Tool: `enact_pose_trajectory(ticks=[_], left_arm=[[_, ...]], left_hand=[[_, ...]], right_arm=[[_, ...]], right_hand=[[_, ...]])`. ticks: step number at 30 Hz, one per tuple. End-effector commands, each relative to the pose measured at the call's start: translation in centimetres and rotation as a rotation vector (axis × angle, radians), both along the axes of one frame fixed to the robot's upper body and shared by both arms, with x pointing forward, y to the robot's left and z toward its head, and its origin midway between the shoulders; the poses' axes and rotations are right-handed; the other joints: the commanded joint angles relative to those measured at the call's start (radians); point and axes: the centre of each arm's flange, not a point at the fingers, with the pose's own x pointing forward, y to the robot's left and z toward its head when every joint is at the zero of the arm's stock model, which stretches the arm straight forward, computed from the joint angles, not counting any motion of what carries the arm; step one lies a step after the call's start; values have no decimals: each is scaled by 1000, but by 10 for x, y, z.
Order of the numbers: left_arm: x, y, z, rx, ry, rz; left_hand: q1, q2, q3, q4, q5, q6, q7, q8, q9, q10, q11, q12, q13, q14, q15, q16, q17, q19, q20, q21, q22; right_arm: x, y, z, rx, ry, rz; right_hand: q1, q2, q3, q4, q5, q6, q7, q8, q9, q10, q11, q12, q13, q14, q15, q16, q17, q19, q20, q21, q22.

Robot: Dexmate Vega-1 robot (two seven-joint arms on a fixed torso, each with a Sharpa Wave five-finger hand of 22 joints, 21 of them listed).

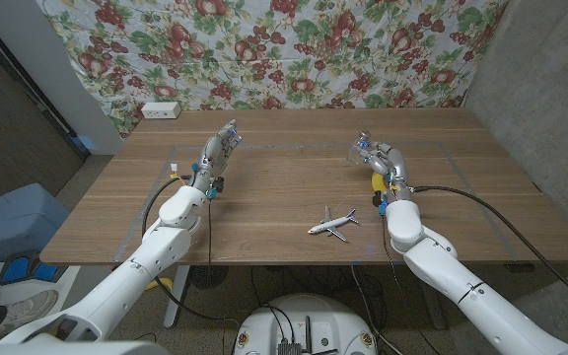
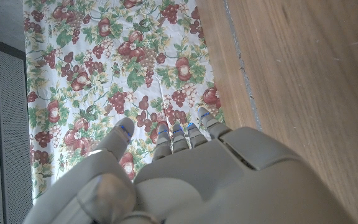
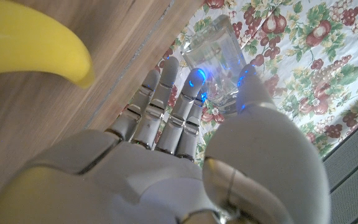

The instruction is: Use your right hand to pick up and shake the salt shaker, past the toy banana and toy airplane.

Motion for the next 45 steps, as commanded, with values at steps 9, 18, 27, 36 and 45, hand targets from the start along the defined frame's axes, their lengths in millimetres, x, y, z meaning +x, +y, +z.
enact_pose_trajectory(ticks=[9, 18, 27, 36, 45], left_arm=[[4, 2, 1, -1, 2, -4], [5, 3, 2, -3, 2, -4], [6, 4, 2, -6, 0, -4], [6, 4, 2, -8, -1, -3], [6, 5, 3, -4, -3, -3]], left_hand=[[-3, 37, 3, -5, 4, 9, 2, 3, 4, 4, -1, 1, 2, 5, -9, -1, 2, 12, -5, -6, 3], [-3, 38, 3, -5, 4, 10, 4, 3, 4, 5, 0, 1, 2, 5, -8, -1, 2, 12, -5, -7, 3], [-3, 38, 3, -5, 4, 9, 2, 3, 4, 4, -1, 1, 2, 5, -9, -1, 2, 13, -5, -9, 3], [-3, 39, 3, -4, 4, 9, 2, 3, 4, 5, -1, 1, 2, 5, -8, -1, 2, 15, -5, -12, 3], [-3, 39, 3, -4, 4, 10, 3, 3, 4, 5, 0, 1, 2, 5, -9, -1, 2, 16, -3, -14, 3]], right_arm=[[2, 2, 6, -68, 55, 39], [0, 4, 2, 3, 1, -12], [-3, 5, -8, 168, -113, -94], [-4, 5, -16, 319, -179, -143], [-2, 6, -17, 359, -187, -148]], right_hand=[[116, 111, 31, 30, 3, 263, 71, 11, 3, 9, 3, 10, 7, 6, -124, -1, 4, 1, -8, 12, 1], [117, 112, 31, 31, 3, 263, 72, 10, 3, 7, 5, 10, 7, 8, -124, -2, 4, -1, -8, 16, 0], [117, 113, 30, 32, 3, 259, 70, 9, 6, 2, -1, 11, 10, 8, -123, -3, 4, -7, -12, 18, 0], [115, 114, 29, 34, 3, 257, 72, 8, 7, 2, -3, 7, 4, 9, -123, -4, 4, -10, -12, 21, -1], [115, 116, 28, 34, 5, 254, 77, 8, 10, -2, -2, 8, 7, 9, -122, -3, 5, -12, -11, 25, -1]])
